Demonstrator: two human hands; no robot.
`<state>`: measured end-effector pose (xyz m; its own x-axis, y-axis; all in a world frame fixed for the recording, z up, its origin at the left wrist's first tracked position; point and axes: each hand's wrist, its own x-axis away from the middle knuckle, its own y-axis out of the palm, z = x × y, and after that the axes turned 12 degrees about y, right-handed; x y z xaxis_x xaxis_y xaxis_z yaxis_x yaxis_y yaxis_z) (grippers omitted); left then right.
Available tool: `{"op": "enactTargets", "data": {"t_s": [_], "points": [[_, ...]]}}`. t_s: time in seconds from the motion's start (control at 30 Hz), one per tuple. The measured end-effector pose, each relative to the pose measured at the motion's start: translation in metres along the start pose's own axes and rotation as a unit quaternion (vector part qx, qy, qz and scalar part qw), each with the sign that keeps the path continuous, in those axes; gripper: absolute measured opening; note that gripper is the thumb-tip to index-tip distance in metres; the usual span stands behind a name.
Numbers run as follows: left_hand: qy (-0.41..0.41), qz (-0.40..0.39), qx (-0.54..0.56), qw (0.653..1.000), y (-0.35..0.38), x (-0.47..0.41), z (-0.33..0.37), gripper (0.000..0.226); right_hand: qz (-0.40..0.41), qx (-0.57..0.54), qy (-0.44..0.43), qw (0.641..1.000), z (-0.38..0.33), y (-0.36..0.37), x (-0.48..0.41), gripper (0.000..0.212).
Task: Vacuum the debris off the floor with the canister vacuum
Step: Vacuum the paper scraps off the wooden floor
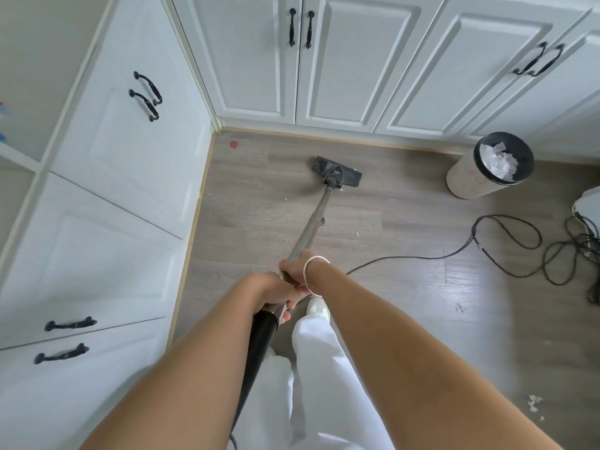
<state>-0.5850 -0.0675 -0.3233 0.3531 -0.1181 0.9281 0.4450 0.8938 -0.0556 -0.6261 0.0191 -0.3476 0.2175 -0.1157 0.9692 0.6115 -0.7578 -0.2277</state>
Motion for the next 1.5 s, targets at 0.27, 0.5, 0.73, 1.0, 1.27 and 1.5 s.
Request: {"op": "enactTargets", "data": {"t_s": [0.27,0.5,0.73,1.0,1.27,1.5], "points": [[0.040,0.033,0.022,0.998,-0.014,0.035,-0.071,0.038,0.009,-0.047,-0.020,0.999,0.021,0.078,0.017,0.064],[0.084,0.010,0.007,0.996,0.008,0.042,-0.064,0.020,0.062,-0.047,-0.034,0.996,0.038,0.061,0.017,0.055],[0.100,0.007,-0.022,0.995,0.039,0.022,-0.020,0.008,0.085,-0.059,-0.026,0.994,0.050,0.014,0.001,0.046],[0.091,-0.020,-0.075,0.993,0.090,0.005,-0.005,0.002,0.062,-0.076,0.006,0.995,0.086,-0.014,-0.010,0.048],[0.060,0.014,-0.066,0.996,0.087,0.018,-0.040,0.013,0.045,-0.118,0.007,0.992,0.106,0.015,-0.007,0.055],[0.088,0.018,-0.096,0.991,0.073,0.051,-0.045,0.006,0.057,-0.127,-0.008,0.990,0.097,0.031,0.017,0.057]]}}
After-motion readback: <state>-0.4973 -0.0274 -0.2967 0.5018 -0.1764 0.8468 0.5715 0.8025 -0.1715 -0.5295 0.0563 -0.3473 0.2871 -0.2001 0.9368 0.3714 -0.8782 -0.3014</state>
